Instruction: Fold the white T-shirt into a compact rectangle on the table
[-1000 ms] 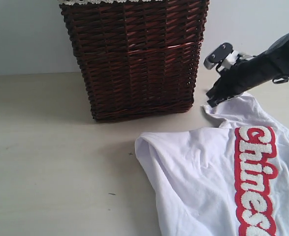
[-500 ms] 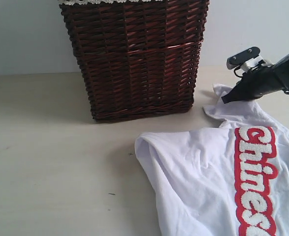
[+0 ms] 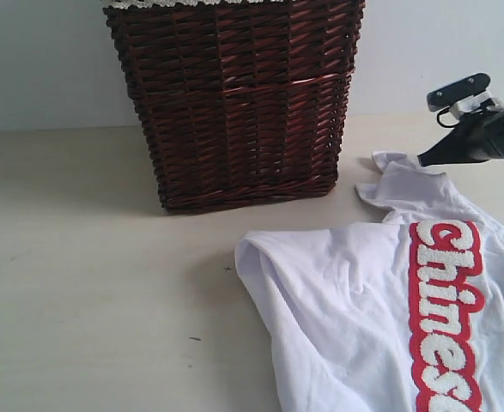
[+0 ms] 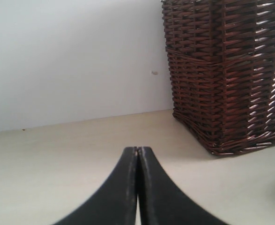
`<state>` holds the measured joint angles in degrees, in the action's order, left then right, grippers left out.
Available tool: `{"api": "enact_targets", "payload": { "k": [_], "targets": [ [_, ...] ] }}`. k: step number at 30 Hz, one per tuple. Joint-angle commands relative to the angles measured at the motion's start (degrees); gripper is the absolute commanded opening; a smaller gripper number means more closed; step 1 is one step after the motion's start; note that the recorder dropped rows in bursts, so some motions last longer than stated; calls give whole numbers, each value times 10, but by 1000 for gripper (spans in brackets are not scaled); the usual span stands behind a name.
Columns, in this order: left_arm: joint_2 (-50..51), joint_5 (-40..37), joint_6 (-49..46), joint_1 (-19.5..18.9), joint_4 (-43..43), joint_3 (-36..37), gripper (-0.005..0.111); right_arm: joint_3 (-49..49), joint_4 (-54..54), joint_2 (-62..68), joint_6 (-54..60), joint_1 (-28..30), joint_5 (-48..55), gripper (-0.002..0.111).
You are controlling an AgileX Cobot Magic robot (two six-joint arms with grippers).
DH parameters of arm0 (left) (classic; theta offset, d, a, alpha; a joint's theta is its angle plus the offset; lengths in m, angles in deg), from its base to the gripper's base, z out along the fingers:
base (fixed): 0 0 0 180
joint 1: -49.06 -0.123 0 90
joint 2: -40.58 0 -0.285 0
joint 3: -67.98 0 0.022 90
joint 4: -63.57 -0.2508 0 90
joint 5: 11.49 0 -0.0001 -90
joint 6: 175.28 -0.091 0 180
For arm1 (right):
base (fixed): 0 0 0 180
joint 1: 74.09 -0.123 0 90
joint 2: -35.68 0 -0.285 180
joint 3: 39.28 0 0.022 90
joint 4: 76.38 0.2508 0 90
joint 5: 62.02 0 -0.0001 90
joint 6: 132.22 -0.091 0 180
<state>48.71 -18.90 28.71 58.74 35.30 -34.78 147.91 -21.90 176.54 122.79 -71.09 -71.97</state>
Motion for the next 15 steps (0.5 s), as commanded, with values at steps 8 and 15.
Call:
{"api": "enact_targets", "payload": {
  "k": [8, 15],
  "targets": [
    [-3, 0, 2, 2, 0, 0, 0, 6, 7, -31, -10, 3, 169, 0],
    [-3, 0, 2, 2, 0, 0, 0, 6, -1, -37, 78, 3, 356, 0]
  ]
}}
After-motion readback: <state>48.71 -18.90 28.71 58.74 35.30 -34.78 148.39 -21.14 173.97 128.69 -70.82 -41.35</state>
